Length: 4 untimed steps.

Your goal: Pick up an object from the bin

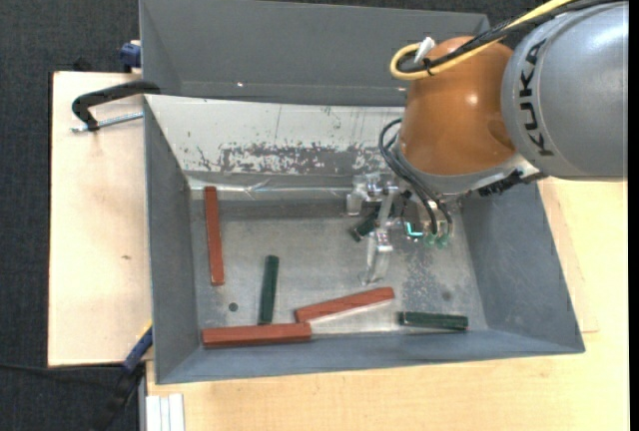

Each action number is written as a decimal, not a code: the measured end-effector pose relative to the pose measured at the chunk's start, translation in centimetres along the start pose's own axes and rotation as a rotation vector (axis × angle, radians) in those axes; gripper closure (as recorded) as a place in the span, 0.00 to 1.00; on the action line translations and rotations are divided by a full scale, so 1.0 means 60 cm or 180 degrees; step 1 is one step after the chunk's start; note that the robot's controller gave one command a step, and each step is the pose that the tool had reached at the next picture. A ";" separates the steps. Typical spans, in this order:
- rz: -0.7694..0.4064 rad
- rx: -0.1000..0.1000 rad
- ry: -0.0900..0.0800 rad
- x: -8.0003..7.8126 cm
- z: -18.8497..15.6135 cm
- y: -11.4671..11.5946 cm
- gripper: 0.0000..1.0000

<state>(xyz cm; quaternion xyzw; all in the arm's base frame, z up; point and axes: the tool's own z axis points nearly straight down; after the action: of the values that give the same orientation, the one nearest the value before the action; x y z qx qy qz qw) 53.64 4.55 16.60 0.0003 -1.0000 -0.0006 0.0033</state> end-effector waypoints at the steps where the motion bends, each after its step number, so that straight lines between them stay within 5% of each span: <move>1: 0.0003 -0.0001 -0.0027 -0.003 -0.007 0.000 0.00; 2: -0.0323 -0.0004 -0.0057 0.012 0.025 -0.019 0.00; 3: -0.0783 0.0006 -0.0033 0.051 0.149 -0.055 0.00; 4: -0.0568 -0.0001 -0.0030 0.063 0.159 0.020 1.00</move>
Offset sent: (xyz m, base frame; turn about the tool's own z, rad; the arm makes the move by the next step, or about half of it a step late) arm -0.0420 -0.0586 -0.0815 -0.3563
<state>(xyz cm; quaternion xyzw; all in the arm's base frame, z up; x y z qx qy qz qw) 49.78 5.79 7.07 0.0894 -0.9960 -0.0010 -0.0015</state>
